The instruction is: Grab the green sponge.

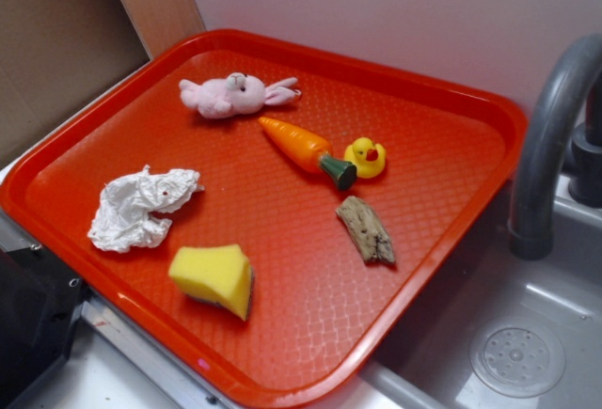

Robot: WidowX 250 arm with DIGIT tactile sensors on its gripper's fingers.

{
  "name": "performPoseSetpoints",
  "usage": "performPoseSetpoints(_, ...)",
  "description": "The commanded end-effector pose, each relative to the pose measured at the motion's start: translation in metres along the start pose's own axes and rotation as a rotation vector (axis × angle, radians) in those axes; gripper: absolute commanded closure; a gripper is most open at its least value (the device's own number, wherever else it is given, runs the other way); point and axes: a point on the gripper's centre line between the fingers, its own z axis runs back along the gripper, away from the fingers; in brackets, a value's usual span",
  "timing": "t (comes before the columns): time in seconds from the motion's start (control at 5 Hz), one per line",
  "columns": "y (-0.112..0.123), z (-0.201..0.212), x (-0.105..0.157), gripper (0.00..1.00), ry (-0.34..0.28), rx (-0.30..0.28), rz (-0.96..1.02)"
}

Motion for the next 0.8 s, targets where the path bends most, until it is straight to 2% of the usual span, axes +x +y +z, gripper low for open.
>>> performPoseSetpoints(0.0,0.0,0.0,0.0,0.0,0.0,0.0,0.0)
performPoseSetpoints(0.2,-0.043,-0.005,0.011,0.0,-0.086,-0.005,-0.253)
performPoseSetpoints(0.4,-0.094,-0.021,0.013,0.0,-0.143,0.008,-0.508)
performPoseSetpoints(0.6,-0.139,-0.048,-0.001,0.0,-0.116,0.018,-0.766)
